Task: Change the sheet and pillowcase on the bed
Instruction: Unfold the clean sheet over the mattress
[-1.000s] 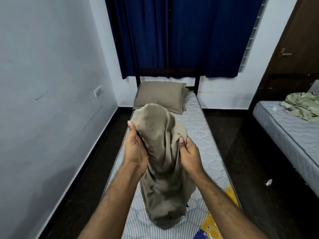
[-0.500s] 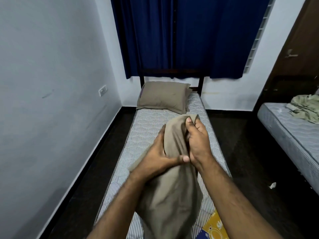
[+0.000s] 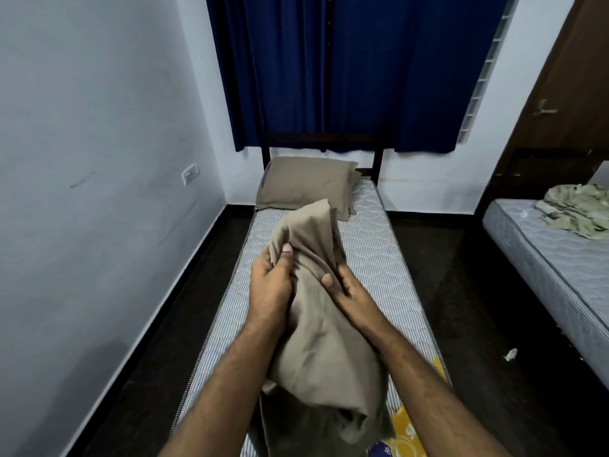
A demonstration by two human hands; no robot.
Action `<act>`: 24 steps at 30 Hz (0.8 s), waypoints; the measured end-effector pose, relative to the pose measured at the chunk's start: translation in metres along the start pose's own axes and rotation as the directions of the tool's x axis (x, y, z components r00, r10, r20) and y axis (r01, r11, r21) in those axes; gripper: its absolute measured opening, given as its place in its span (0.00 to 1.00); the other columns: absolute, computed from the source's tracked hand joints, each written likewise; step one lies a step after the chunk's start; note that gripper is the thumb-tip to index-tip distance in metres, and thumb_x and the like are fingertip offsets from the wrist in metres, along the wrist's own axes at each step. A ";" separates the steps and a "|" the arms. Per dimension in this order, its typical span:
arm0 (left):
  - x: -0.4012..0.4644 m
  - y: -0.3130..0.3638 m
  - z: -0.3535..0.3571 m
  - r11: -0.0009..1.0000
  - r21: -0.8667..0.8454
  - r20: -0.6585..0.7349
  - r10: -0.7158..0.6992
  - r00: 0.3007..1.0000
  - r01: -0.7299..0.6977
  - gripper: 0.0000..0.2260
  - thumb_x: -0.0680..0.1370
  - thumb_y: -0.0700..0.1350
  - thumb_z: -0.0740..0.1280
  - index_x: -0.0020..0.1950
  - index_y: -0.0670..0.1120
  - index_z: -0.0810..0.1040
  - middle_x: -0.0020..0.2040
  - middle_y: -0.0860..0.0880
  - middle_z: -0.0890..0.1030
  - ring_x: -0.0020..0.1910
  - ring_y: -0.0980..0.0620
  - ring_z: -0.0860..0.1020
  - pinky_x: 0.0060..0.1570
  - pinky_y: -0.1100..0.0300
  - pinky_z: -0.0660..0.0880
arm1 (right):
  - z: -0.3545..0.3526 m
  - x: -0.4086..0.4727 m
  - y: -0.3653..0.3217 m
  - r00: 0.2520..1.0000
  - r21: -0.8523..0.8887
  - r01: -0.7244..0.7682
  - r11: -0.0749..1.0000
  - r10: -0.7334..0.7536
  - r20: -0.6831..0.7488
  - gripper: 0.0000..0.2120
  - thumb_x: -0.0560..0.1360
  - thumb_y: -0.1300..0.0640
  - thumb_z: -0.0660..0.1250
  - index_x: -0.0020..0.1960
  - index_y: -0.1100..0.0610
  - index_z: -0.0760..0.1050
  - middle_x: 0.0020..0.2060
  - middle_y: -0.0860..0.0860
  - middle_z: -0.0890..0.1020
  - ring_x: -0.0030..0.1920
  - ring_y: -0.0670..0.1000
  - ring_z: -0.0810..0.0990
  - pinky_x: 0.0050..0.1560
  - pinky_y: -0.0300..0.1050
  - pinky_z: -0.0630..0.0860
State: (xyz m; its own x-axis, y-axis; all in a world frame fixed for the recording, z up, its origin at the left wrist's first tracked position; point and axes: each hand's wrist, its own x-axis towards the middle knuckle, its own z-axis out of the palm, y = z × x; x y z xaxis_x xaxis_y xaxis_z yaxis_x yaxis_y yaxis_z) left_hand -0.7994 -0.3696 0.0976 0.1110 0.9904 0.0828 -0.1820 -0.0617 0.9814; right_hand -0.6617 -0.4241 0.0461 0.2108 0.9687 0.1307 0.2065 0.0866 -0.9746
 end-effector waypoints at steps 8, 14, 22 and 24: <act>-0.008 0.011 0.001 0.954 -0.235 0.142 -0.156 0.977 0.187 0.24 0.81 0.61 0.61 0.64 0.43 0.80 0.58 0.40 0.84 0.59 0.42 0.82 0.64 0.41 0.76 | -0.020 -0.005 -0.018 0.992 -0.028 -0.124 0.992 0.123 -0.028 0.23 0.75 0.37 0.67 0.53 0.57 0.82 0.48 0.51 0.87 0.50 0.47 0.85 0.53 0.46 0.79; -0.010 0.013 0.004 0.997 -0.006 0.323 -0.065 0.944 0.071 0.45 0.65 0.80 0.62 0.76 0.57 0.66 0.77 0.51 0.68 0.74 0.56 0.69 0.76 0.49 0.64 | -0.033 0.016 -0.069 0.941 0.452 -0.068 0.889 0.207 -0.267 0.10 0.80 0.54 0.67 0.46 0.59 0.82 0.38 0.51 0.86 0.40 0.48 0.85 0.45 0.42 0.81; -0.014 -0.004 0.012 0.947 0.126 0.411 0.220 0.885 -0.294 0.40 0.72 0.43 0.79 0.78 0.48 0.62 0.67 0.60 0.78 0.68 0.61 0.75 0.64 0.66 0.72 | -0.028 0.024 -0.074 0.986 0.843 -0.163 0.513 0.123 0.115 0.23 0.74 0.59 0.63 0.68 0.62 0.71 0.56 0.60 0.80 0.56 0.56 0.81 0.56 0.50 0.82; -0.003 -0.008 0.008 0.945 0.153 0.204 0.255 0.945 -0.288 0.23 0.75 0.42 0.76 0.68 0.48 0.74 0.58 0.56 0.83 0.60 0.57 0.81 0.62 0.52 0.78 | -0.023 0.022 -0.067 0.989 0.766 -0.130 0.629 0.029 0.143 0.23 0.75 0.62 0.64 0.70 0.64 0.68 0.61 0.59 0.80 0.60 0.54 0.80 0.64 0.49 0.78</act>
State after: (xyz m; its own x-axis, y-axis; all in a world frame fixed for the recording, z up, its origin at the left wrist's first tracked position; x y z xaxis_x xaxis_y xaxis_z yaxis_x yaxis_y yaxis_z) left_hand -0.7908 -0.3732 0.0907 0.2573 0.8950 0.3643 -0.0550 -0.3628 0.9302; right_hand -0.6494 -0.4138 0.1184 0.0777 0.9942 0.0749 -0.6295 0.1071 -0.7696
